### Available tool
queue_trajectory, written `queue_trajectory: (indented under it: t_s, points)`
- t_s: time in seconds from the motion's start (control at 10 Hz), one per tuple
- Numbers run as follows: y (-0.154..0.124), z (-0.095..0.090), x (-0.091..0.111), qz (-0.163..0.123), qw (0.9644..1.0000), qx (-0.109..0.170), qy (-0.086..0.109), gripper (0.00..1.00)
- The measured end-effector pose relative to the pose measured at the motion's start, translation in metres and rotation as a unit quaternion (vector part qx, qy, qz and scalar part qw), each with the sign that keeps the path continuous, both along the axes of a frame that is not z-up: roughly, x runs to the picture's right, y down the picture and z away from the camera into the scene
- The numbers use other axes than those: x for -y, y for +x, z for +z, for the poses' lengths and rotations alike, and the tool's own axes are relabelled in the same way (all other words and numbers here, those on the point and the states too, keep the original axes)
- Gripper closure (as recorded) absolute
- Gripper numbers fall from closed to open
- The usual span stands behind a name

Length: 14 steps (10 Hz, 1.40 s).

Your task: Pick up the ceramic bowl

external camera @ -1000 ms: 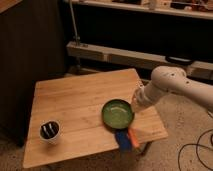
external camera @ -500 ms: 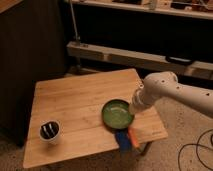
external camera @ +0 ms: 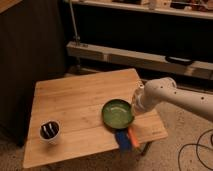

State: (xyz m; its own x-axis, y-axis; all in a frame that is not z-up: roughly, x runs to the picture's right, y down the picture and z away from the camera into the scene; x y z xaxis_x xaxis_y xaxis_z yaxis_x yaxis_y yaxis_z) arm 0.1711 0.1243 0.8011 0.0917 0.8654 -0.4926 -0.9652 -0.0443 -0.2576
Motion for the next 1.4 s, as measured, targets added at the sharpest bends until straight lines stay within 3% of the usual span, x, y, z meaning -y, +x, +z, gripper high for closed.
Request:
queue_trajectory:
  t_s: [0.1, 0.4, 1.4]
  points:
    - [0.005, 0.009, 0.003, 0.004, 1.0000, 0.001, -0.001, 0.20]
    - [0.013, 0.017, 0.009, 0.012, 0.9999, 0.000, 0.001, 0.20]
    - [0.002, 0.050, -0.018, 0.017, 0.9986, 0.039, -0.030, 0.20]
